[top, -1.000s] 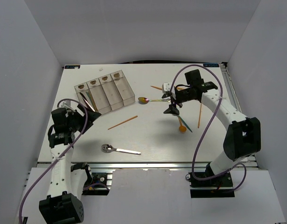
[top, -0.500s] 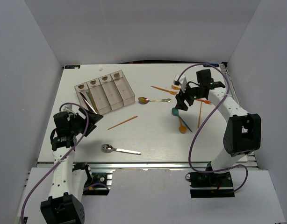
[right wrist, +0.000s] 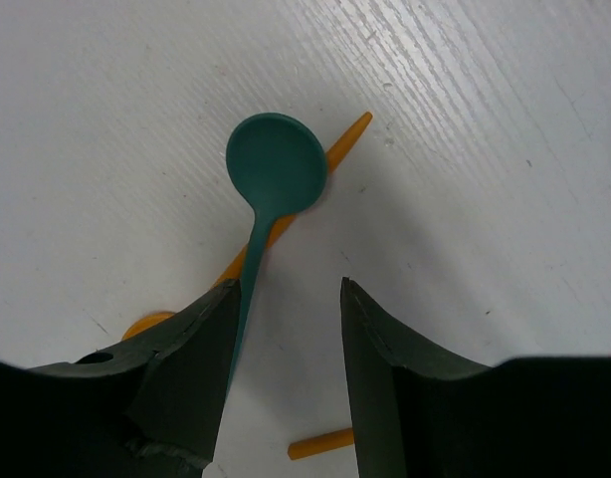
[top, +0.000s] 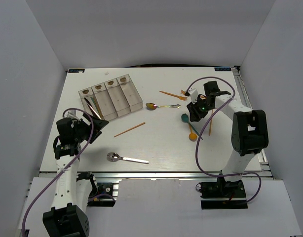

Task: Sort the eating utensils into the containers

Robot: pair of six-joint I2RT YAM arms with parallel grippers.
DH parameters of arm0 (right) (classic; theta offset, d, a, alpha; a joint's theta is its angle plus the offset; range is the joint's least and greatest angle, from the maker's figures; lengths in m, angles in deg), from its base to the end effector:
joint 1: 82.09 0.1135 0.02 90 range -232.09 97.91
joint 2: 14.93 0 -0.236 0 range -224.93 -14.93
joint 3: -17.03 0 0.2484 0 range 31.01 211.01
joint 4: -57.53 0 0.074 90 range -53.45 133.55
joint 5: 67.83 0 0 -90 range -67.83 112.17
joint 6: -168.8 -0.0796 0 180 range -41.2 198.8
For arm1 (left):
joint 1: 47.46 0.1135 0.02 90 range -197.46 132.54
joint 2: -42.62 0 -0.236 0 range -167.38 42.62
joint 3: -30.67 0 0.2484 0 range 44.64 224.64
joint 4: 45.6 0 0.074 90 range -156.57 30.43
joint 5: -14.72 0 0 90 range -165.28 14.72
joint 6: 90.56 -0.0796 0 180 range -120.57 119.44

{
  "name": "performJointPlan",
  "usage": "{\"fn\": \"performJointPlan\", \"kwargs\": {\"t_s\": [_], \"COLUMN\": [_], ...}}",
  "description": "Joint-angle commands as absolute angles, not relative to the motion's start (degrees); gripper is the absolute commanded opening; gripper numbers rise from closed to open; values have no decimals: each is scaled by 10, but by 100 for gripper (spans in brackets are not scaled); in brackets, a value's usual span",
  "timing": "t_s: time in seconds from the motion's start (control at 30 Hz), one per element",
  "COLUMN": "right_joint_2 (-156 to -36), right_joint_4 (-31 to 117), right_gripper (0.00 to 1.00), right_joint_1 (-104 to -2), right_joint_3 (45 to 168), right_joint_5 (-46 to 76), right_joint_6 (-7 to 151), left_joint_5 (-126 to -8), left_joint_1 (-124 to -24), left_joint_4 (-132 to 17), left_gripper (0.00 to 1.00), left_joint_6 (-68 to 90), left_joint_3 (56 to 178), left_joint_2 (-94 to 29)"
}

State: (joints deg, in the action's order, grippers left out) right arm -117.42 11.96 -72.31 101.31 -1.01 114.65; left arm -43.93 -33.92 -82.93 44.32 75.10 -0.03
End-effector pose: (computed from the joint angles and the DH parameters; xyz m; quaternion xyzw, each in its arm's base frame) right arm 0.3613 0.0941 0.1343 -0.4120 0.8618 0.1405 0.2606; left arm 0.2141 0.0090 0.1986 -0.3099 0.8076 -0.3503 0.3592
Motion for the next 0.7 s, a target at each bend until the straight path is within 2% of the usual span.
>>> {"fn": "performJointPlan", "kwargs": {"t_s": [0.0, 0.4, 0.67], "right_joint_2": [-1181, -1172, -1170], "right_joint_4": [147, 178, 204], "right_gripper": [52, 54, 50], "right_joint_1": [-724, -722, -720], "right_joint_3": [1003, 943, 917], "right_joint_5": [13, 12, 44], "right_joint_6": [1134, 1129, 1126], "left_joint_5": [-436, -436, -433], "left_joint_1": [-338, -337, -338], "left_joint_4": [-815, -812, -810], "left_gripper": [89, 89, 89], "left_joint_6": [442, 445, 447], "left_joint_3": [755, 758, 757], "left_joint_2": [8, 0, 3]}}
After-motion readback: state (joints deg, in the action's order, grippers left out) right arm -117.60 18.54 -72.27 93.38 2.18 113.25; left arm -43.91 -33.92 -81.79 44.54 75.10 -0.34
